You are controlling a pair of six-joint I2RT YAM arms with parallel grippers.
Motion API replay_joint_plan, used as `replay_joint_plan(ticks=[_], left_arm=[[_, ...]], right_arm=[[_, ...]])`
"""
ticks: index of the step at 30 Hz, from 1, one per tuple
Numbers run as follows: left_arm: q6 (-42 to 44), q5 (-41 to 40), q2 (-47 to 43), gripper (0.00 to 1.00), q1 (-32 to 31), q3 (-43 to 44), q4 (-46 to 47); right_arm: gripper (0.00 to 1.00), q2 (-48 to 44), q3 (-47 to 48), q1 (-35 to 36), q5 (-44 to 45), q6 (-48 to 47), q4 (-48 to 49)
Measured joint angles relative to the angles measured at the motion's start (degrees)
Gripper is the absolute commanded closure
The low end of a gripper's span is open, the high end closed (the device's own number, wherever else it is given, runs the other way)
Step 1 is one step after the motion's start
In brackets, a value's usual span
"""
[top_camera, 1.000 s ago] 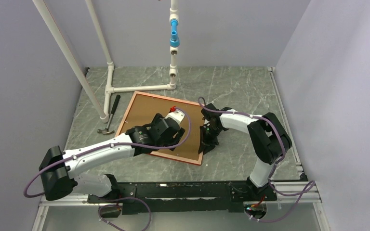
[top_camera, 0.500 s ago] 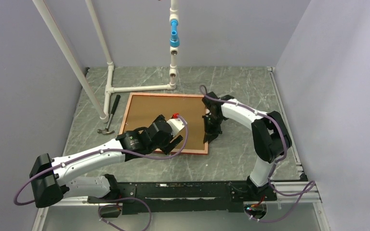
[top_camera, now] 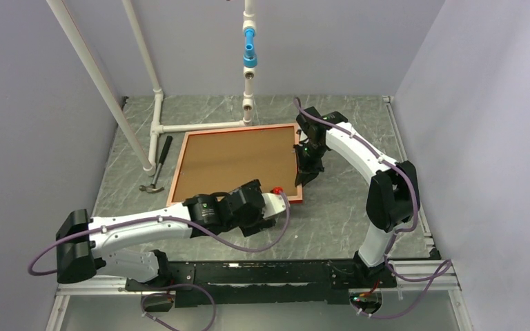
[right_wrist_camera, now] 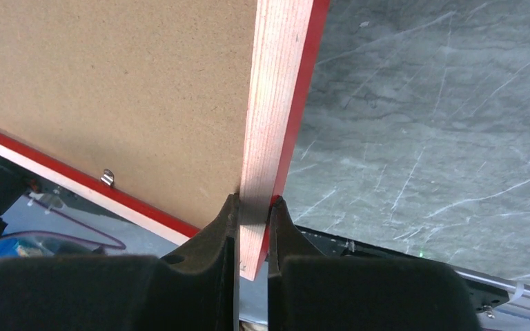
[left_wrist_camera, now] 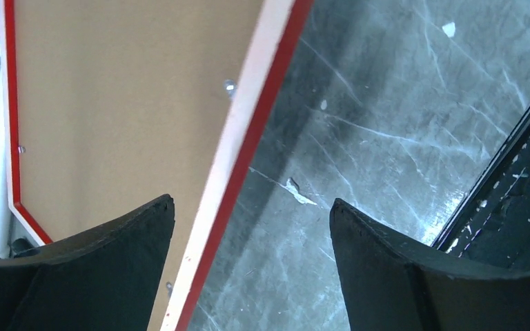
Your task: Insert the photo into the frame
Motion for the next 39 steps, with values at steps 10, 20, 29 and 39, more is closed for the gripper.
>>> replay_joint_plan(ticks=[10,20,29,39], left_arm=[[0.90,-8.59,7.80,0.16,-4.22,-0.09,1.27],[3.39,-24.68,16.90,0.50,-4.90,-1.29,7.67],[13.11,-33.70,17.88,1.00,-6.27,-1.22,9.29],[13.22,-32.85,14.60,1.00,-5.35,0.79,6.40]], right_arm=[[1.00,0.00,1.60,-0.33,-4.00,-0.07,-3.21],[1.00,-2.36,1.49,-0.33,-6.95,-0.44,-5.35],[0.93,-5.01,0.79,-0.83,-8.63,-0.81,-2.73],[0.24,-8.09,4.66,-1.53,-12.09,-0.68,-1.16]])
